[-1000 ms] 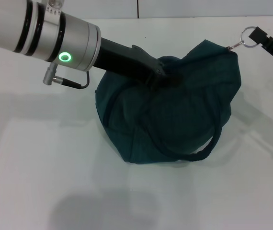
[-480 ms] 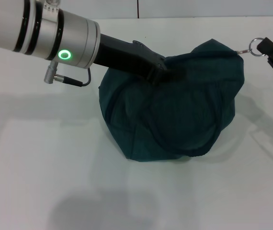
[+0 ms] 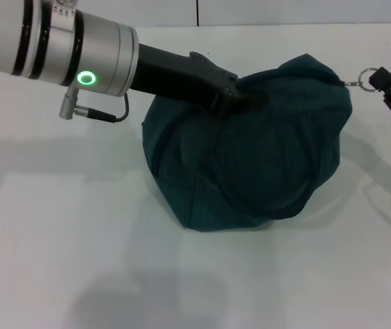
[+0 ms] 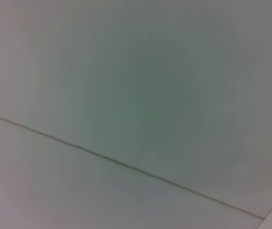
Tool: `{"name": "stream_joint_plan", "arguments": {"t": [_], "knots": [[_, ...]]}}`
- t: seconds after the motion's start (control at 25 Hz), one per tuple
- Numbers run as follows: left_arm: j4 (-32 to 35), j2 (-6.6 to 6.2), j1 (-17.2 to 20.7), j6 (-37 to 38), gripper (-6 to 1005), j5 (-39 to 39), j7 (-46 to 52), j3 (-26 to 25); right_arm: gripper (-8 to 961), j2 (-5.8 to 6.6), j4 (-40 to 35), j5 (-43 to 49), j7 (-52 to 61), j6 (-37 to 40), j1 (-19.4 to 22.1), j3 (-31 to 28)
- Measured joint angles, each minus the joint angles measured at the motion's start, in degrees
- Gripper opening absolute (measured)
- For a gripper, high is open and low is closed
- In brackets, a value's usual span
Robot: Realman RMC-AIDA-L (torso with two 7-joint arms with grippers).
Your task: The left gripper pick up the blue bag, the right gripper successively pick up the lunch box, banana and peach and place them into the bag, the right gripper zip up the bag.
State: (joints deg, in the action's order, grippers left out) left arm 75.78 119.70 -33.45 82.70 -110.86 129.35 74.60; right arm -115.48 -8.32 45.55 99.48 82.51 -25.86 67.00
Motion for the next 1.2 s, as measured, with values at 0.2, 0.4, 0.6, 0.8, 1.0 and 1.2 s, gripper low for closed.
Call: {"name": "stream_joint_plan", "arguments": {"t": [0.2,0.4,0.6,0.8,1.0,1.2], "knots": [[-0.08,0.00,0.12,-0.43,55,0.06,0.00,0.02,36,-0.15,-0.59,0.10,-0.70,1.30,-0.24,0.50],[-0.35,0.00,0.23,-1.46,60,0.03,0.01,-0.16,74,0.02,-0.65,0.02,-2.49,1.77,-0.11,0.20],[-1.53,0.00,0.33,-3.74,65,-0.16,0.18,0.00,203,0.48,-0.66,-0.43,-3.00,1.45,1.02,-0.89],[-4.13,0.00,-0.29,-5.44,70,-0.06,-0.44,0.53,395,1.14,-2.14,-0.44,-3.32,1.50,3.23,-3.22],[-7.31,0.08,-1.10,-9.48,105,0.85,-1.16,1.07,650,1.82,-3.58,-0.17,-4.68,2.89,4.24,-3.70],[-8.21,0.03,-1.10,-11.70,260,5.83,-2.65,0.68,853,2.43,-4.13,0.78,-8.95,7.19,3.68,-3.17]]}}
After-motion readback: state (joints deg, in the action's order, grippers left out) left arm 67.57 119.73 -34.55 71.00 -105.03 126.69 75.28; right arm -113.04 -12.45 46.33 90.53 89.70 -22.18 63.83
